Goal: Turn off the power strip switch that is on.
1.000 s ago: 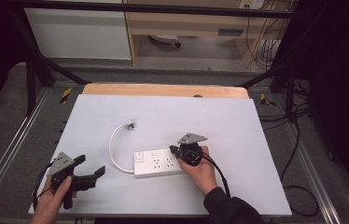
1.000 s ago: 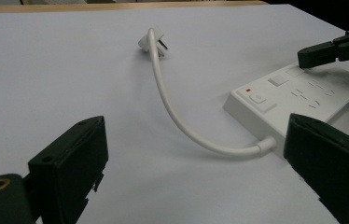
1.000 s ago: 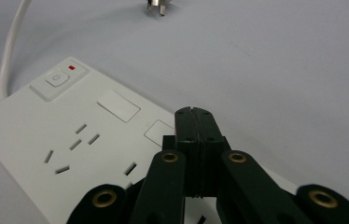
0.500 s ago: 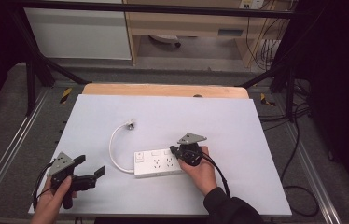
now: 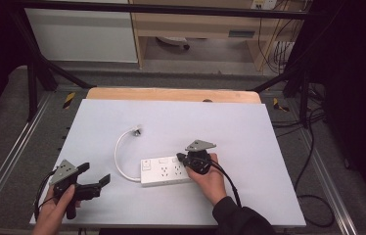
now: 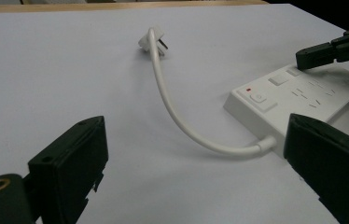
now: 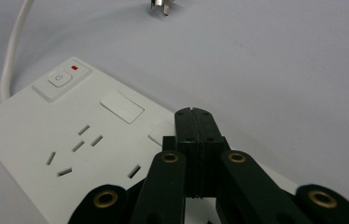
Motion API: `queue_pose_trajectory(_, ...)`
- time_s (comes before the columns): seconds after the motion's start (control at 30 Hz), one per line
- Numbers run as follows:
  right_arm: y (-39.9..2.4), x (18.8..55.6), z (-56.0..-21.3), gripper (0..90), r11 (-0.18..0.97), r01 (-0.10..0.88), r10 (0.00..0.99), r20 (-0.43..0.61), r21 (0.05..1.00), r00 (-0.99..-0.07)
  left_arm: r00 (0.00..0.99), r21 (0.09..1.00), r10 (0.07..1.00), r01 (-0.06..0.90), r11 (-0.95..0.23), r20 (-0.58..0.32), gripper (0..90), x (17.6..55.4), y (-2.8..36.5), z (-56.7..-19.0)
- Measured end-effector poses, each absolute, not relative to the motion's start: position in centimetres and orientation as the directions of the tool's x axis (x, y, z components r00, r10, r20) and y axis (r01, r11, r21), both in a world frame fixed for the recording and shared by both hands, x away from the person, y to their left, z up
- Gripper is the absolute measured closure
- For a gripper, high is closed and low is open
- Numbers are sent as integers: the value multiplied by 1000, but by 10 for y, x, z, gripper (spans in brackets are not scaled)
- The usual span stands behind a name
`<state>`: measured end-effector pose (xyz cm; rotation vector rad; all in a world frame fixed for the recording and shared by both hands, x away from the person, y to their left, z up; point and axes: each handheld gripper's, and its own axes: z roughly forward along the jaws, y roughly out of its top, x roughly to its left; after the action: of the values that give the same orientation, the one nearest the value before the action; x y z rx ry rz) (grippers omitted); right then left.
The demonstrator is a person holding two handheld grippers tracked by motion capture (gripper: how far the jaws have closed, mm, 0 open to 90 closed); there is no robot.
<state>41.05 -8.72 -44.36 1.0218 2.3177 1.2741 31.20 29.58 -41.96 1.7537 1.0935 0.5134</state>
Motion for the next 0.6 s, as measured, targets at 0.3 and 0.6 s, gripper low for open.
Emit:
queue_pose_trajectory(0.3, -88, 409, -440, 900, 339, 423, 708, 68, 840, -703, 506, 887, 853, 445, -128, -131, 63, 312, 296, -420)
queue_pose_trajectory(0.6, -89, 409, -436, 867, 317, 420, 713, 78, 850, -697, 503, 884, 855, 449, -130, -130, 64, 312, 296, -420)
